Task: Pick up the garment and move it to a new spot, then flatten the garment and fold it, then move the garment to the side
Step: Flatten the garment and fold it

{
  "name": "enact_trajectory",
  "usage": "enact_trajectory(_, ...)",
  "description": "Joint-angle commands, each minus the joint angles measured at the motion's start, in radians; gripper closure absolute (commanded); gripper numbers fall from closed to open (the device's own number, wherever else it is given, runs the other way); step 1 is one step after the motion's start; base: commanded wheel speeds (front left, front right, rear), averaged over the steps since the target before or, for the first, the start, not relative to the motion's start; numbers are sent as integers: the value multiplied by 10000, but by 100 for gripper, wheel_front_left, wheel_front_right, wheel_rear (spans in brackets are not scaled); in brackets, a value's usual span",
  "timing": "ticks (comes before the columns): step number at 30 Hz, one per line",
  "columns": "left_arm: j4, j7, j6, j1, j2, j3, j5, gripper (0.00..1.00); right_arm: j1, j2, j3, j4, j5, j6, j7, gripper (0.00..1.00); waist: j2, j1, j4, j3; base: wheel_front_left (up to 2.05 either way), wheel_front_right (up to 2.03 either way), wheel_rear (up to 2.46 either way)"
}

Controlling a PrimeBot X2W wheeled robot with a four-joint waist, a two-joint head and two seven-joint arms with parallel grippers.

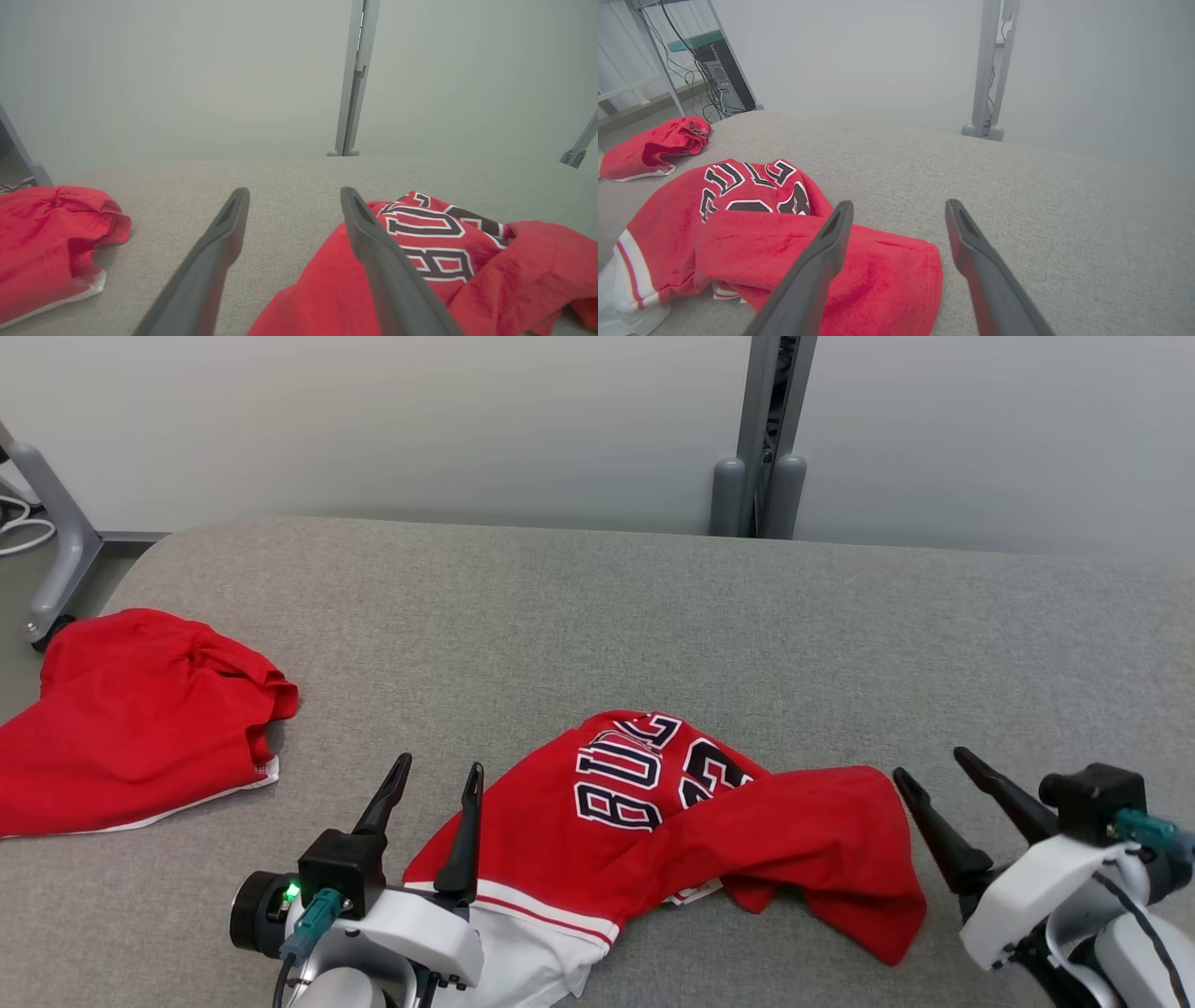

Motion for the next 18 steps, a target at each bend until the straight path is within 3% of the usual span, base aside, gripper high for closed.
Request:
enact_trajectory(1, -15, -39, -19, 54, 25, 54, 49, 0, -184, -126, -50, 144, -102, -3, 412, 0, 0, 0, 37, -39, 0, 0, 0)
enact_trajectory(9, 43, -39, -97, 40, -71, 82, 101, 0, -1608, 463, 104, 2387, 33, -3, 2243, 0, 0, 0, 332, -124, 0, 0, 0)
enact_trajectory(18, 85, -39, -148, -64, -176, 159, 189, 0, -3046, 1105, 678, 5508, 671, -1, 2740, 0, 0, 0, 825, -67, 0, 0, 0)
